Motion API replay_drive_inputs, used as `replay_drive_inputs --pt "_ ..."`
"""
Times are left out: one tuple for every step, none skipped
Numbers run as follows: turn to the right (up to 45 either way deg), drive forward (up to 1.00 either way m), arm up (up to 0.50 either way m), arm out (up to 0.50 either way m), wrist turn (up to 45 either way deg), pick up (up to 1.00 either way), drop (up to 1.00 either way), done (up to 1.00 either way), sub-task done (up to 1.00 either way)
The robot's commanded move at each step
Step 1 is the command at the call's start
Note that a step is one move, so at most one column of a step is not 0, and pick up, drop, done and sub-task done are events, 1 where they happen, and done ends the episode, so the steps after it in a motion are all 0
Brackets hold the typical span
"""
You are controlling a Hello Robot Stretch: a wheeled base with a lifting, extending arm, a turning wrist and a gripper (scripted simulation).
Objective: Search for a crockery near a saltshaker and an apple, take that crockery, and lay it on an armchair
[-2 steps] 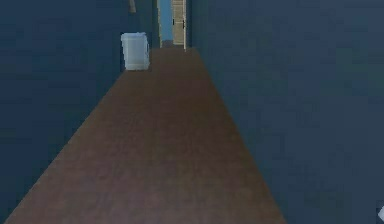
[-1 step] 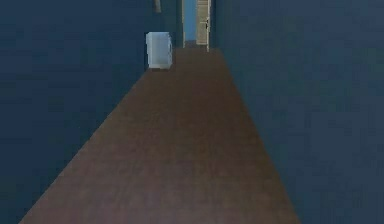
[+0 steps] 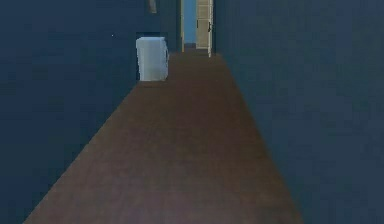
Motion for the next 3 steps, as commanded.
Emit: replay_drive_inputs --pt "0.0 1.00 0.00 0.00 0.0 0.00 0.00 0.00 0.00" --pt "0.0 1.00 0.00 0.00 0.0 0.00 0.00 0.00 0.00" --pt "0.0 1.00 0.00 0.00 0.0 0.00 0.00 0.00 0.00"
